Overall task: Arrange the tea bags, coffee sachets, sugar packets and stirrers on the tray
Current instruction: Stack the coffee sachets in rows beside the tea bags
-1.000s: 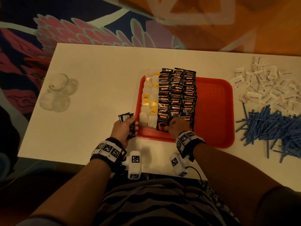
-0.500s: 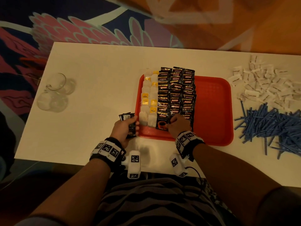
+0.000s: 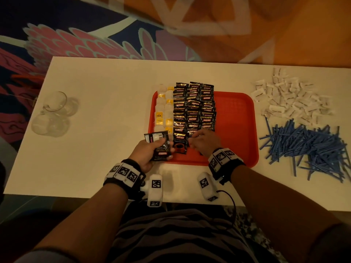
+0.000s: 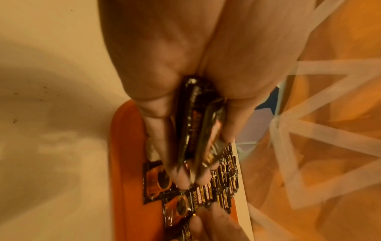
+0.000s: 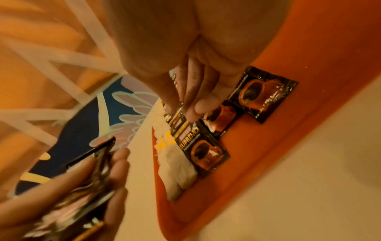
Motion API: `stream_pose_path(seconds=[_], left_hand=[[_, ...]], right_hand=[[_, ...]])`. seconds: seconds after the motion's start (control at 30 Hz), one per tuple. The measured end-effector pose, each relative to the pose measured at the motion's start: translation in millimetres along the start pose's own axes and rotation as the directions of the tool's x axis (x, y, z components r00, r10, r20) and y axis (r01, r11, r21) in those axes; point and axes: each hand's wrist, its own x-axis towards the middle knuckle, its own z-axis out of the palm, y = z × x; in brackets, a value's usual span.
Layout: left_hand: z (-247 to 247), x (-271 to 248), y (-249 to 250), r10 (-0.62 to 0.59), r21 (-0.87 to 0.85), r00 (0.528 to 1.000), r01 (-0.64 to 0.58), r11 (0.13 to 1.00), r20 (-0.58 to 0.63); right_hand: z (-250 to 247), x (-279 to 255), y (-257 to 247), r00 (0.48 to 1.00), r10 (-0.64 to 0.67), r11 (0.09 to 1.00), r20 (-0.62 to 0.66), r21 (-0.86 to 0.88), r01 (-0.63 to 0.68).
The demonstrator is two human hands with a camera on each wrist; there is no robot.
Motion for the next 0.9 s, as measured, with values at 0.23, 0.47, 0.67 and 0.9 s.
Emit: stream_pose_path(seconds=[0.23,0.47,0.67,0.9], left_hand=[[27.0,3.4,-4.3,0.051,0.115,0.997,-0.043,0.992,-0.060],[46.7,9.0,0.0,0.031,0.171,0.982,0.001,0.985,-0.185],[56.3,8.8,2.2,-0.099,0.042,0.995,0.100,0.994,-0.027],[76.3,5.8,0.4,0.233,0.139,0.962,-0.214,0.967,-0.142]], right_hand=[[-12.9,-24.9,-36.6,0.955,-0.142,0.987,0.261,0.113,0.115],[-27.7,-35.3,-41.4,0.971,-0.234,0.952,-0.051,0.192,0.239],[-41.4,-46.0,-38.5,0.819,-0.574,0.810,-0.011,-0.149,0.567],[-57.9,-41.7,-29.5,0.963,-0.266,0.963,0.043,0.048,0.264]])
